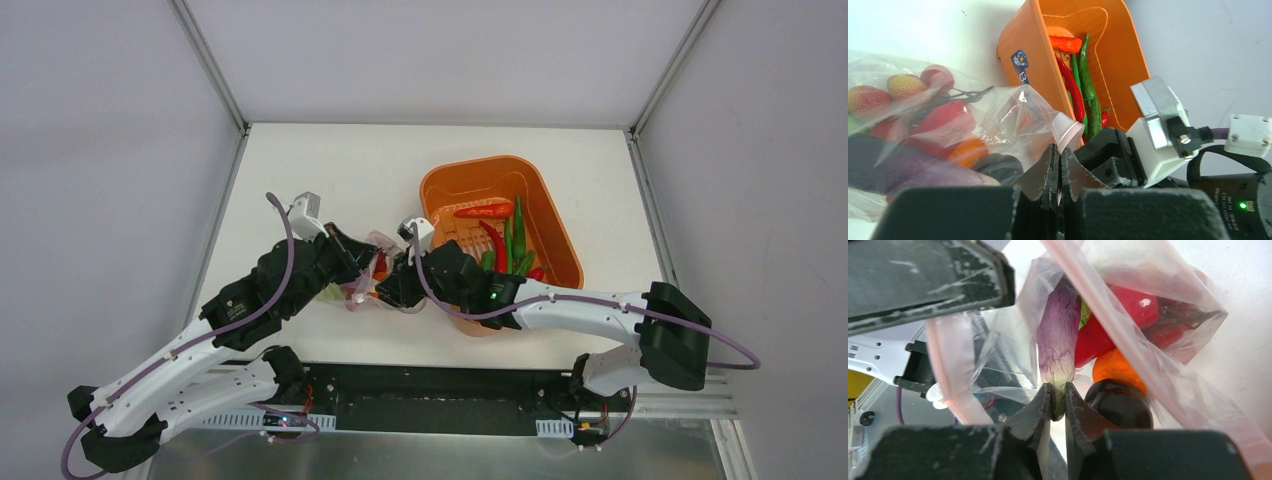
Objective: Place the food in the zip-top bag and seal the zipper
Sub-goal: Place the fake vegetable in the zipper food storage bag.
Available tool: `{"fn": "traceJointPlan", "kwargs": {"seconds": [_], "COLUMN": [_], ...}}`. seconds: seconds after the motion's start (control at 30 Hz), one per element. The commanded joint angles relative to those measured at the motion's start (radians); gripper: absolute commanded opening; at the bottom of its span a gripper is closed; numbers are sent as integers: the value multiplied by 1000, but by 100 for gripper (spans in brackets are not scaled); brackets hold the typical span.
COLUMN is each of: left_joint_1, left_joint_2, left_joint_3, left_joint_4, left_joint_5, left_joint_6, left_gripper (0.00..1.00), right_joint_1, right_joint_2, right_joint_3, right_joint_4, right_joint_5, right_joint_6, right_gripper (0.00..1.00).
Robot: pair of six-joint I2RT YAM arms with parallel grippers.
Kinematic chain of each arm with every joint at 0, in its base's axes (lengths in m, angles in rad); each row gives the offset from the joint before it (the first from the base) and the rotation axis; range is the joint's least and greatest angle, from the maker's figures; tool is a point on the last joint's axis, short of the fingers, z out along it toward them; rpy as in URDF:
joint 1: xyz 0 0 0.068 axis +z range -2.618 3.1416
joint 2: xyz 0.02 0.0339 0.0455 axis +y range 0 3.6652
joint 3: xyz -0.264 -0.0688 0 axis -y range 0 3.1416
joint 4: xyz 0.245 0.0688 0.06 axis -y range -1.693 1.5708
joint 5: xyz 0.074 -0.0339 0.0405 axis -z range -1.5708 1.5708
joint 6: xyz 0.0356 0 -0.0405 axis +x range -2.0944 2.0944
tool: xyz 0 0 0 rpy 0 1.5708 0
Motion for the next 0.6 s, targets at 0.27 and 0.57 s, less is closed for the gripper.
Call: {"fn": "traceJointPlan", "kwargs": {"seconds": [0.27,0.57], "left_joint_1": [-10,-9], "left_joint_2": [-11,-53], "left_joint_3": [55,23], "left_joint_4": [32,25], "left_joint_5": [-3,-45], "left_joint_6": [18,15], "left_gripper": [0,0], "right_joint_1": [-31,-58], "right_joint_2": [20,-191], "right_joint_3": [104,11], "right_joint_4": [-60,-30], "right_joint_5": [-184,-234], "right_joint_6": [48,89], "right_gripper": [39,67]}}
